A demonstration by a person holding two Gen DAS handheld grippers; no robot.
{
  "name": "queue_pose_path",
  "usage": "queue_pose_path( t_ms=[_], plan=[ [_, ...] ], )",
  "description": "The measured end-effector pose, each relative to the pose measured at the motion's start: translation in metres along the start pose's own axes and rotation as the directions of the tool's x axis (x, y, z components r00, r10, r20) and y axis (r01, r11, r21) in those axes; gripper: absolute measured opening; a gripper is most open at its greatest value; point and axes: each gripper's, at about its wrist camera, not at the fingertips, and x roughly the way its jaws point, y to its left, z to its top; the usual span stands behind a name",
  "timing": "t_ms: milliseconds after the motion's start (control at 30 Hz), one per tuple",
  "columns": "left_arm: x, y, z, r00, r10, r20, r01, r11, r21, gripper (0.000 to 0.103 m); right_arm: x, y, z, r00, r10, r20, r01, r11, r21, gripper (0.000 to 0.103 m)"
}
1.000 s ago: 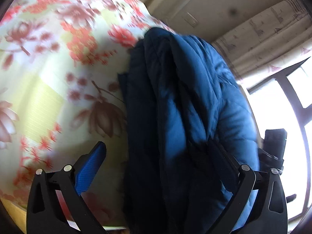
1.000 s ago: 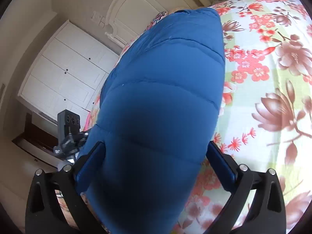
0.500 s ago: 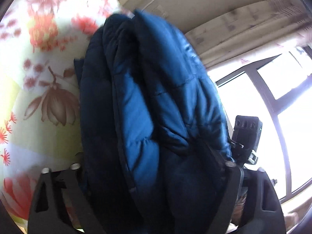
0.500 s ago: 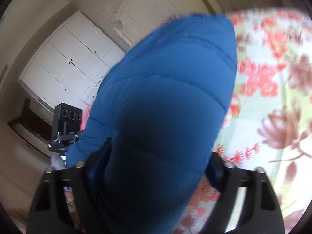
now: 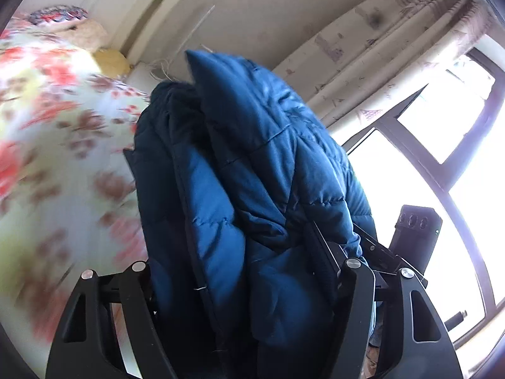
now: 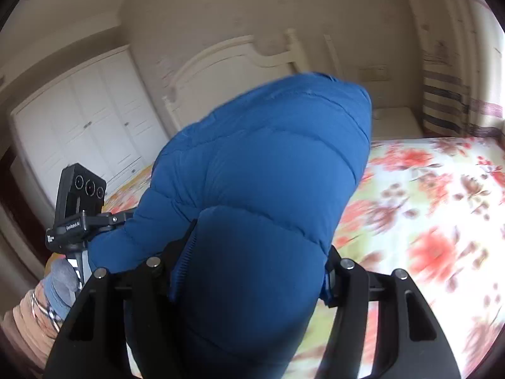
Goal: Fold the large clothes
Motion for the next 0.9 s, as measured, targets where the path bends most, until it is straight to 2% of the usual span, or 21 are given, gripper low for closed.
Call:
queue_pose_path(
  t_ms=[67,100,133,167,233,267,333,367,400,467,500,567,600,633,667,700,733,767,800,867,900],
  plan=[
    [0.05,0.01,0.011,0.997,0.051,-0.061,-0.053,0.998,-0.035,0.062,0.014,-0.04,0.007,0.998,-0.041,-0.039,0.043,0.998,0.046,0.066],
    [0.066,0.016,0.009,0.992,0.083,-0.094,-0.089,0.994,-0.057,0.062,0.019,-0.06,0.004,0.995,-0.062,-0.072,0.067,0.995,0.078,0.071],
    [0.088,0.027,0.004,0.982,0.124,-0.143,-0.138,0.987,-0.086,0.072,0.027,-0.082,-0.005,0.986,-0.108,-0.128,0.123,0.986,0.113,0.079],
    [0.096,0.036,-0.003,0.99,0.094,-0.108,-0.108,0.985,-0.133,0.084,0.034,-0.105,-0.017,0.982,-0.112,-0.152,0.142,0.969,0.202,0.088],
    [0.094,0.038,-0.009,0.99,0.112,-0.084,-0.123,0.983,-0.135,0.088,0.026,-0.119,-0.022,0.991,-0.075,-0.114,0.105,0.952,0.287,0.096],
    [0.092,0.037,-0.011,0.99,0.11,-0.085,-0.121,0.983,-0.137,0.088,0.02,-0.113,-0.024,0.986,-0.123,-0.109,0.148,0.952,0.266,0.099],
    [0.082,0.036,-0.015,0.989,0.123,-0.076,-0.132,0.983,-0.13,0.088,0.004,-0.097,-0.023,0.972,-0.215,-0.091,0.23,0.952,0.203,0.099],
    [0.078,0.036,-0.014,0.99,0.127,-0.067,-0.135,0.982,-0.132,0.088,-0.006,-0.081,-0.021,0.949,-0.31,-0.06,0.316,0.935,0.159,0.099],
    [0.075,0.034,-0.013,0.99,0.13,-0.054,-0.136,0.981,-0.135,0.088,-0.017,-0.068,-0.018,0.928,-0.372,-0.021,0.371,0.919,0.134,0.099],
    [0.066,0.03,-0.017,0.988,0.15,-0.023,-0.152,0.981,-0.121,0.088,-0.024,-0.044,-0.021,0.917,-0.395,0.043,0.391,0.916,0.086,0.1],
    [0.06,0.029,-0.022,0.985,0.17,-0.004,-0.17,0.98,-0.106,0.088,-0.023,-0.026,-0.023,0.905,-0.421,0.064,0.42,0.907,0.037,0.1],
    [0.048,0.015,-0.031,0.97,0.237,0.045,-0.234,0.97,-0.061,0.09,-0.004,0.002,-0.03,0.876,-0.48,0.036,0.481,0.871,-0.1,0.1],
    [0.039,0.009,-0.034,0.959,0.277,0.067,-0.275,0.961,-0.034,0.091,0.006,0.016,-0.04,0.852,-0.524,0.023,0.519,0.836,-0.179,0.1],
    [0.028,0.0,-0.038,0.941,0.326,0.091,-0.327,0.945,0.002,0.092,0.008,0.031,-0.05,0.813,-0.579,0.064,0.577,0.786,-0.223,0.1],
    [0.015,-0.015,-0.044,0.911,0.387,0.14,-0.399,0.915,0.065,0.094,0.01,0.044,-0.052,0.801,-0.592,0.09,0.594,0.768,-0.24,0.1],
    [0.004,-0.026,-0.048,0.886,0.427,0.181,-0.45,0.886,0.11,0.095,0.005,0.056,-0.06,0.817,-0.571,0.085,0.57,0.774,-0.278,0.1],
    [-0.008,-0.043,-0.053,0.847,0.477,0.235,-0.518,0.839,0.166,0.095,-0.001,0.066,-0.067,0.843,-0.535,0.053,0.521,0.79,-0.322,0.1],
    [-0.018,-0.054,-0.056,0.816,0.51,0.273,-0.566,0.799,0.2,0.096,-0.011,0.08,-0.078,0.873,-0.487,0.005,0.453,0.809,-0.375,0.1],
    [-0.034,-0.071,-0.062,0.763,0.552,0.335,-0.635,0.735,0.235,0.096,-0.023,0.095,-0.09,0.891,-0.453,-0.003,0.413,0.815,-0.407,0.1],
    [-0.063,-0.098,-0.069,0.683,0.577,0.447,-0.716,0.649,0.256,0.097,-0.061,0.113,-0.106,0.919,-0.391,0.045,0.371,0.822,-0.431,0.1],
    [-0.079,-0.113,-0.073,0.647,0.575,0.501,-0.745,0.619,0.251,0.097,-0.076,0.12,-0.108,0.927,-0.37,0.066,0.362,0.829,-0.427,0.1]
  ],
)
